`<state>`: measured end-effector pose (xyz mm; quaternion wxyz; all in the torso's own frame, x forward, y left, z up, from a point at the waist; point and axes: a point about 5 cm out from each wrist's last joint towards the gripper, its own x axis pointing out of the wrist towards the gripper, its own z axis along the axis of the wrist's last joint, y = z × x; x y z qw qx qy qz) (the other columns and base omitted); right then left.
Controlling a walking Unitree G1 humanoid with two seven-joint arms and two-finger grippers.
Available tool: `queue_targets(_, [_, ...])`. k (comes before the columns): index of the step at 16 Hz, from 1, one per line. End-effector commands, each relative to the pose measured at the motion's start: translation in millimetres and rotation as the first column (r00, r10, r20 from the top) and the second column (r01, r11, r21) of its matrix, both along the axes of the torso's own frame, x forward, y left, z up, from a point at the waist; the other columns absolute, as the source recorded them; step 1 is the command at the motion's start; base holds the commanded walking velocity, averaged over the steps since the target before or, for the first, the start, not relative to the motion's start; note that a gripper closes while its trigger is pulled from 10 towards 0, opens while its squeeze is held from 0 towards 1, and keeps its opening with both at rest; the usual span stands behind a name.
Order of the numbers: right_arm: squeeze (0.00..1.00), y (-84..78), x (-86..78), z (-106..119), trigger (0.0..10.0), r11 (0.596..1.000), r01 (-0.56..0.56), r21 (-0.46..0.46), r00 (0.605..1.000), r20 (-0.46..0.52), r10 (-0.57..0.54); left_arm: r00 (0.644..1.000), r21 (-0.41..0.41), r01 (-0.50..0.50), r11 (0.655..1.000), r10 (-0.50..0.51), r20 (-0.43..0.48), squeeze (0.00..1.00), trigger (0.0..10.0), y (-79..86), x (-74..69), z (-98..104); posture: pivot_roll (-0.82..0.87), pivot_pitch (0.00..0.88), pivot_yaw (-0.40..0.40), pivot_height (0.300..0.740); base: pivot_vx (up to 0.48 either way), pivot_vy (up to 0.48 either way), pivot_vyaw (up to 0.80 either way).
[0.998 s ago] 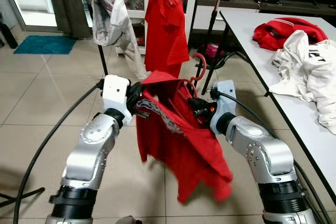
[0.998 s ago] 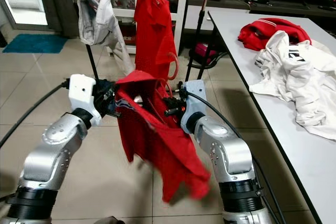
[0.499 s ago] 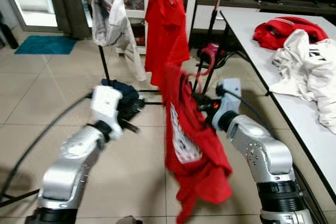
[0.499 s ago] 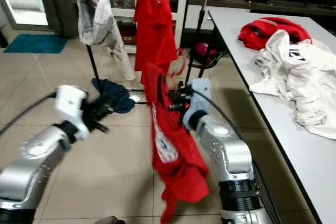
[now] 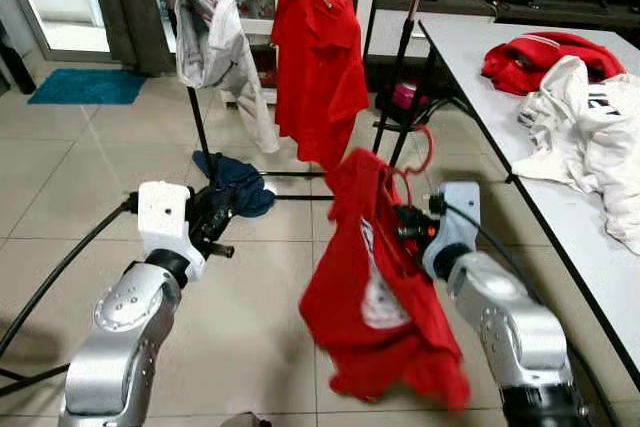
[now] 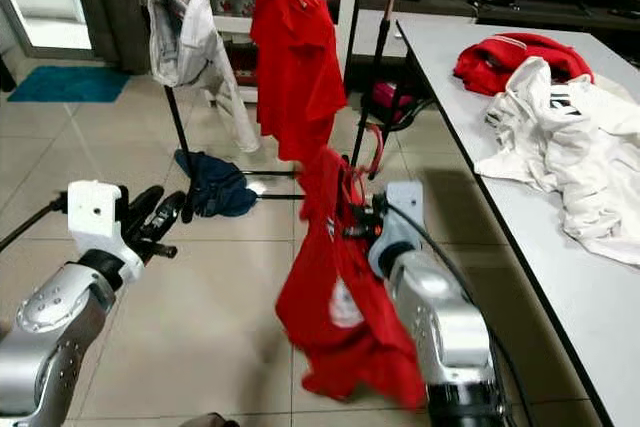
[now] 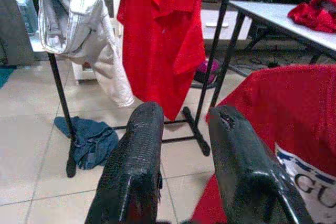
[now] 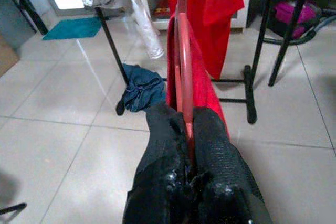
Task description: Hang hanger
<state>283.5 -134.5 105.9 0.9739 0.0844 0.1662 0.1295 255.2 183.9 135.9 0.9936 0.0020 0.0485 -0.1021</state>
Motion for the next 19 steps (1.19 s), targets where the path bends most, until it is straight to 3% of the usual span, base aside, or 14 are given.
queue_targets(1, [0.00, 6.7, 1.3, 18, 10.0, 0.999, -0.052, 0.018, 0.995, 0.088, 0.050, 0.999, -0.003, 0.020, 1.000, -0.020, 0.031, 0.00, 10.0, -3.7, -0.5, 6, -0.06, 0.000, -0.039, 0.727, 0.000, 0.000, 0.00])
queue_targets(3, [0.00, 13.9, 0.5, 28, 10.0, 0.981, -0.193, -0.001, 0.972, 0.137, 0.192, 0.997, -0.017, 0.055, 0.998, -0.054, 0.047, 0.00, 10.0, 0.8, -0.7, 10, -0.06, 0.000, -0.031, 0.727, 0.000, 0.000, 0.00])
queue_targets(4, [0.00, 16.7, -0.1, 33, 10.0, 0.962, -0.273, -0.015, 0.949, 0.158, 0.272, 0.994, -0.021, 0.096, 0.995, -0.095, 0.056, 0.96, 10.0, 2.4, 0.3, 13, -0.06, 0.000, -0.030, 0.727, 0.000, 0.000, 0.00])
queue_targets(5, [0.00, 18.5, -0.8, 36, 10.0, 0.950, -0.311, -0.015, 0.936, 0.171, 0.308, 0.992, -0.017, 0.110, 0.994, -0.108, 0.063, 1.00, 10.0, 5.1, 0.5, 14, -0.06, 0.000, -0.026, 0.727, 0.000, 0.000, 0.00])
queue_targets(7, [0.00, 22.7, -5.0, 50, 10.0, 0.892, -0.451, -0.013, 0.867, 0.231, 0.442, 0.986, 0.050, 0.153, 0.987, -0.157, 0.065, 1.00, 10.0, 26.2, 1.4, 21, -0.06, 0.000, -0.027, 0.727, 0.000, 0.000, 0.00])
queue_targets(10, [0.00, 21.4, -10.2, 62, 10.0, 0.772, -0.634, -0.034, 0.741, 0.257, 0.620, 0.969, 0.133, 0.234, 0.963, -0.242, 0.045, 1.00, 10.0, 68.2, 5.2, 40, -0.05, 0.000, -0.040, 0.727, 0.000, 0.000, 0.00])
queue_targets(12, [0.00, 22.4, -18.3, 71, 10.0, 0.658, -0.752, -0.029, 0.628, 0.271, 0.730, 0.942, 0.182, 0.336, 0.924, -0.334, -0.042, 1.00, 10.0, 83.2, 2.2, 39, -0.05, 0.000, -0.035, 0.727, 0.000, 0.000, 0.00])
queue_targets(13, [0.00, 21.8, -22.2, 75, 10.0, 0.605, -0.796, -0.023, 0.577, 0.273, 0.770, 0.926, 0.186, 0.377, 0.907, -0.371, -0.068, 0.86, 10.0, 90.3, 1.1, 41, -0.06, 0.000, -0.028, 0.727, 0.000, 0.000, 0.00])
queue_targets(14, [0.00, 21.2, -23.6, 76, 10.0, 0.585, -0.810, -0.023, 0.558, 0.274, 0.783, 0.920, 0.191, 0.392, 0.900, -0.385, -0.073, 0.00, 10.0, 92.7, 0.8, 43, -0.06, 0.000, -0.028, 0.727, 0.000, 0.000, 0.00])
queue_targets(16, [0.00, 19.0, -28.3, 79, 10.0, 0.506, -0.862, -0.026, 0.483, 0.263, 0.835, 0.893, 0.183, 0.450, 0.874, -0.445, -0.069, 0.00, 10.0, 98.0, 1.5, 53, -0.06, 0.000, -0.023, 0.727, 0.000, 0.000, 0.00])
queue_targets(19, [0.00, 18.1, -30.4, 82, 10.0, 0.443, -0.896, -0.026, 0.423, 0.254, 0.870, 0.878, 0.202, 0.476, 0.856, -0.475, -0.055, 0.00, 10.0, 99.5, 4.7, 58, -0.05, 0.000, -0.023, 0.727, 0.000, 0.000, 0.00])
